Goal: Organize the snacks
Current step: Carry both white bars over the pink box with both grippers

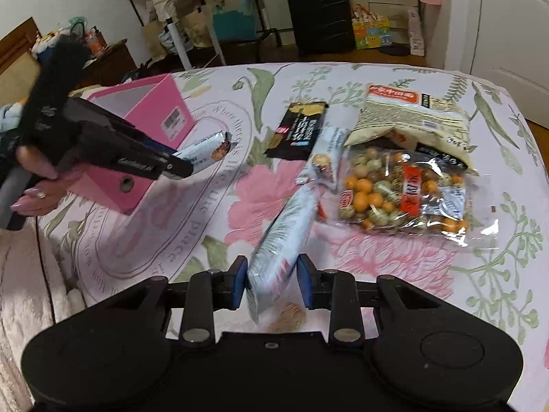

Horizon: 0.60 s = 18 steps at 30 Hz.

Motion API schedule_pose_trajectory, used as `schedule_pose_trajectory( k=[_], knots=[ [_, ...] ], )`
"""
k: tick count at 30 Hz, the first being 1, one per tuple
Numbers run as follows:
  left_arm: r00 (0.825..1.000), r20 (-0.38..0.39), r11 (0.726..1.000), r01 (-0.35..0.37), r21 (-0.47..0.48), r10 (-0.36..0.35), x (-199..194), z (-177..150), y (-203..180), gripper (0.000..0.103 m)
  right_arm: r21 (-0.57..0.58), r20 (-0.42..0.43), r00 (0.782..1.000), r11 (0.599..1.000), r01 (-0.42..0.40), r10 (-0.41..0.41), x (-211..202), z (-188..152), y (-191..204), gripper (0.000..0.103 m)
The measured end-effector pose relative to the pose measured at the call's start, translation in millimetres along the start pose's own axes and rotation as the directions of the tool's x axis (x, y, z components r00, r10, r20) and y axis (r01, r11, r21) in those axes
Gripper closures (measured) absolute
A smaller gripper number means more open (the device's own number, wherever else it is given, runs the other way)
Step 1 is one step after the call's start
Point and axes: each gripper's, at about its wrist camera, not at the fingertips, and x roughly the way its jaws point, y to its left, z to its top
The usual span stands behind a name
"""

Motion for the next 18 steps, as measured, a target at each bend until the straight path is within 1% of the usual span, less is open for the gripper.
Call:
schedule_pose_trajectory(
  k=[3, 5, 7, 8, 12, 16, 18],
  knots=[
    [1.0, -0.006, 1.0, 0.024, -0.009, -0.024, -13.3, -12.5, -2.6, 0.078, -0.007, -0.02, 1.0, 1.0, 0.0, 0.0, 3.5, -3.8, 6.7, 0.072],
    [0.999, -0.013, 0.999, 0.039, -0.015, -0.039, -18.6, -18.3, -3.8, 0.078, -0.009, -0.032, 0.999, 1.0, 0.018, -0.018, 6.8, -5.9, 10.0, 0.072],
    [0.998, -0.027, 0.998, 0.056, -0.024, -0.056, -22.3, -24.1, -5.6, 0.078, -0.017, -0.062, 0.998, 1.0, 0.02, -0.021, 12.1, -6.8, 11.4, 0.071],
    [0.997, -0.035, 0.997, 0.066, -0.029, -0.067, -22.9, -26.4, -6.4, 0.078, -0.016, -0.075, 0.997, 1.0, 0.019, -0.021, 13.7, -6.9, 11.3, 0.069],
    [0.99, -0.073, 0.991, 0.119, -0.066, -0.123, -24.1, -35.3, -10.6, 0.078, -0.023, -0.124, 0.991, 0.999, 0.038, -0.04, 22.3, -10.3, 11.6, 0.069],
    [0.98, -0.109, 0.984, 0.155, -0.091, -0.165, -23.3, -41.3, -16.1, 0.078, -0.036, -0.185, 0.981, 0.998, 0.053, -0.059, 34.0, -15.6, 11.2, 0.069],
    [0.977, -0.12, 0.981, 0.168, -0.097, -0.179, -24.2, -43.8, -19.1, 0.078, -0.042, -0.214, 0.975, 0.998, 0.05, -0.058, 39.6, -17.5, 11.4, 0.064]
  ],
)
